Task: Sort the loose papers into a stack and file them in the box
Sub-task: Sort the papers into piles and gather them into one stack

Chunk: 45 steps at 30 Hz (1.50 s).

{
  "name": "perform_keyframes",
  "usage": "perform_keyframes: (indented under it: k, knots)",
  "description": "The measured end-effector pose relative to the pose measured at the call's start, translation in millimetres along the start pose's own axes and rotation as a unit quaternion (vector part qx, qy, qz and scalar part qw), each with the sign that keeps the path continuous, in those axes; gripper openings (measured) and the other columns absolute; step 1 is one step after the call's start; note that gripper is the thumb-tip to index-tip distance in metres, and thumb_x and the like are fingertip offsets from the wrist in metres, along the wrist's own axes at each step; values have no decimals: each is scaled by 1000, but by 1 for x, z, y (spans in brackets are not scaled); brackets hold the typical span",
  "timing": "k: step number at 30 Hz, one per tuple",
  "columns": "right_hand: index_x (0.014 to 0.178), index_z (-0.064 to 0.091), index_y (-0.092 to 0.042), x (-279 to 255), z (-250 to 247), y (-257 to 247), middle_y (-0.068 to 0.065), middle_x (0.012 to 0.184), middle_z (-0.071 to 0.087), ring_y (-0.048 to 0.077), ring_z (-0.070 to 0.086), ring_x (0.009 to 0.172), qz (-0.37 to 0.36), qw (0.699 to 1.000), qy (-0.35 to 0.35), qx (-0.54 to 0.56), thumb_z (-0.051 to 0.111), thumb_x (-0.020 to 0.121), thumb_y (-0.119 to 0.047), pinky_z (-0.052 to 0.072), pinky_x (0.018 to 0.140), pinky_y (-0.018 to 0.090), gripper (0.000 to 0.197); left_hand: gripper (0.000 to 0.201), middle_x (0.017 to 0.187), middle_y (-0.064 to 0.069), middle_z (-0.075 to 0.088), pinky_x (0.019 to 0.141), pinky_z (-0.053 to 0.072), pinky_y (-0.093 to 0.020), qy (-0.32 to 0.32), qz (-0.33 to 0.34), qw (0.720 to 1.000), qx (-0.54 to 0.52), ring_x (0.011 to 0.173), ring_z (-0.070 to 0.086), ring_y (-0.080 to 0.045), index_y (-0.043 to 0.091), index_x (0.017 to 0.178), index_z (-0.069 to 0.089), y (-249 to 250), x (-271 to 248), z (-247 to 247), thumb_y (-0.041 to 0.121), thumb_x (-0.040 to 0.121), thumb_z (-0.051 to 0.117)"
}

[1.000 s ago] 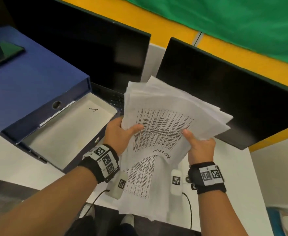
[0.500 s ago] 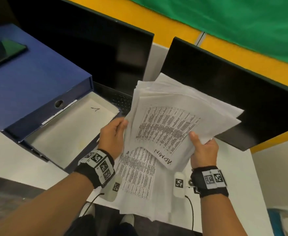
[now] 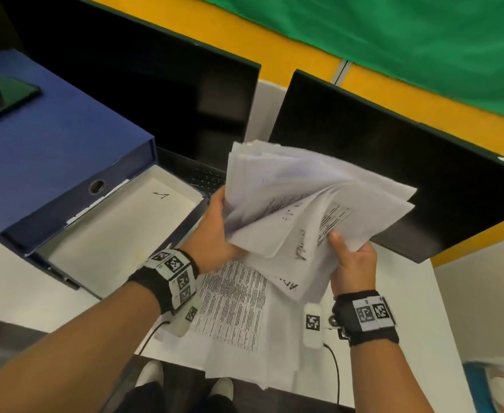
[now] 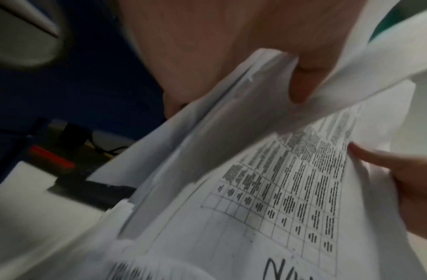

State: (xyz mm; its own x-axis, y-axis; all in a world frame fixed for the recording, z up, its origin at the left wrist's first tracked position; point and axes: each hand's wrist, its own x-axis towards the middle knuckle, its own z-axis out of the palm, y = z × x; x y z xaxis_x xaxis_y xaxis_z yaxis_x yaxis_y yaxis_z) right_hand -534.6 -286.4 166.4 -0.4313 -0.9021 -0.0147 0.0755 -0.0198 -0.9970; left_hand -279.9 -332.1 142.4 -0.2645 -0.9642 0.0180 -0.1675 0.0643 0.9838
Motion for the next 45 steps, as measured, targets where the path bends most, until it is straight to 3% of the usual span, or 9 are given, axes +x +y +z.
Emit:
perform_keyframes:
  k: [6, 12, 17, 23, 26, 30, 37, 40, 45]
  knots:
    - [104, 69, -17, -5, 3, -6, -5, 99, 76, 11, 73, 91, -45, 998, 5, -44, 76, 80, 1, 58, 76, 25, 30, 41, 128, 15, 58, 103, 45, -36, 52, -5, 996, -78, 119, 54, -1, 51, 129, 39, 12, -6, -2, 33, 96, 57]
    - [102, 69, -24, -1, 11, 7, -11, 98, 71, -3, 68, 83, -11, 994, 52, -96, 79, 80, -15, 58, 80, 24, 26, 101, 145, -5, 39, 109, 41, -40, -129, -57, 976, 167, 133, 43, -22, 40, 149, -2, 2, -21, -1, -2, 84, 63]
    - [91, 67, -33, 4, 20, -17, -17, 94, 70, -6, 68, 82, -54, 992, 39, -104, 77, 83, -14, 54, 69, 12, 24, 146, 161, 13, 2, 121, 15, -44, -169, -32, 948, 266, 149, 7, -14, 61, 130, -33, 7, -24, 8, 29, 62, 91]
    - [95, 70, -27, -5, 28, -31, -9, 95, 75, 7, 72, 89, -81, 995, 44, -47, 80, 79, -8, 59, 74, 20, 27, 56, 111, 21, 62, 77, 50, -9, 136, 15, 991, 6, 99, 61, 11, 25, 136, 46, 10, -15, 9, 17, 86, 71]
    - [114, 65, -18, -4, 26, 12, -3, 110, 72, 14, 70, 98, 27, 990, 41, -132, 84, 74, -13, 58, 80, 20, 45, 39, 106, 11, 68, 80, 53, -23, 99, -69, 992, 25, 101, 65, -6, 23, 124, 57, -14, -17, 15, 27, 88, 70]
    - [144, 39, -6, -17, 23, 83, 13, 139, 55, 29, 56, 123, 194, 912, 80, -352, 82, 77, -26, 43, 100, 30, 82, 18, 82, 2, 65, 69, 51, -29, 167, -71, 971, 157, 81, 68, -27, 13, 109, 67, -23, -16, 13, 21, 93, 64]
    - [155, -7, -9, -57, 69, 140, 11, 158, 13, 34, 21, 143, 286, 724, -93, -620, 77, 66, -65, 34, 107, 54, 134, 17, 71, 3, 60, 55, 45, -28, 268, 38, 936, 223, 56, 53, -14, 16, 109, 67, 27, -12, -9, 21, 95, 61]
    - [154, -9, -3, -49, 71, 146, 19, 159, 11, 35, 31, 142, 316, 743, -117, -578, 80, 74, -49, 37, 111, 46, 128, 16, 68, 4, 57, 61, 42, -28, 279, 64, 928, 240, 58, 51, -18, 16, 109, 66, 37, -11, -18, 22, 95, 60]
    - [132, 42, -4, -48, 60, 142, 13, 126, 58, 29, 61, 110, 292, 825, -55, -482, 73, 84, -15, 54, 91, 34, 58, 19, 62, 17, 48, 51, 37, -22, 283, 46, 938, 193, 52, 46, -4, 11, 108, 68, 36, -14, -27, 23, 94, 63]
